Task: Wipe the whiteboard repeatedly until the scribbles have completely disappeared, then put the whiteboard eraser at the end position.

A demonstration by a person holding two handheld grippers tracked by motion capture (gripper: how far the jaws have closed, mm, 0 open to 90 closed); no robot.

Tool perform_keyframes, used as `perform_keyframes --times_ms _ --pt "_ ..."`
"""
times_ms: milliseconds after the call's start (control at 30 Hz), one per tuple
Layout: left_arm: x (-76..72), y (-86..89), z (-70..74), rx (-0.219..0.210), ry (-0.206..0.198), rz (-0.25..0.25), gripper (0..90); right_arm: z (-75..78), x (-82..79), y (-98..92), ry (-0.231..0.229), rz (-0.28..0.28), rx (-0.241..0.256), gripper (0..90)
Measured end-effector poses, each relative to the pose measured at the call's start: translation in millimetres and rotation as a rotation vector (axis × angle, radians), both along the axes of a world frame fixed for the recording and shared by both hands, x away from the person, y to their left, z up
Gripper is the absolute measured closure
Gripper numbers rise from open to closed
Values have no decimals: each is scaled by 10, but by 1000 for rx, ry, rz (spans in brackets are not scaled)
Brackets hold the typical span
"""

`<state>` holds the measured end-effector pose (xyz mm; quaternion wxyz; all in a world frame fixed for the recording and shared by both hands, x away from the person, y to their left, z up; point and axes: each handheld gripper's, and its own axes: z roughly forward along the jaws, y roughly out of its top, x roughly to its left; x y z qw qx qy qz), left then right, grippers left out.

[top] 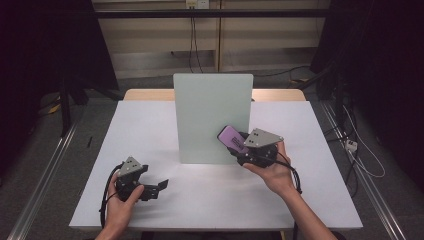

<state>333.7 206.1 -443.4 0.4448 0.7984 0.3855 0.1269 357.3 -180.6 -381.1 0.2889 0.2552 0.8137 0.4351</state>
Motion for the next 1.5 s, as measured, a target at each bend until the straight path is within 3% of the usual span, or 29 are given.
perform_keyframes --times_ms 167,800,1167,1500 --pt "-4 3 15 3 -8 2 50 16 -18 -23 20 11 30 421" --pt "-8 -21 14 6 -8 -6 50 56 -81 -69 82 66 30 422" --pt "-19 36 14 -2 4 5 52 63 -58 24 194 137 24 421" --pt "-19 -19 21 10 -6 -14 53 67 -111 102 271 205 -27 422"
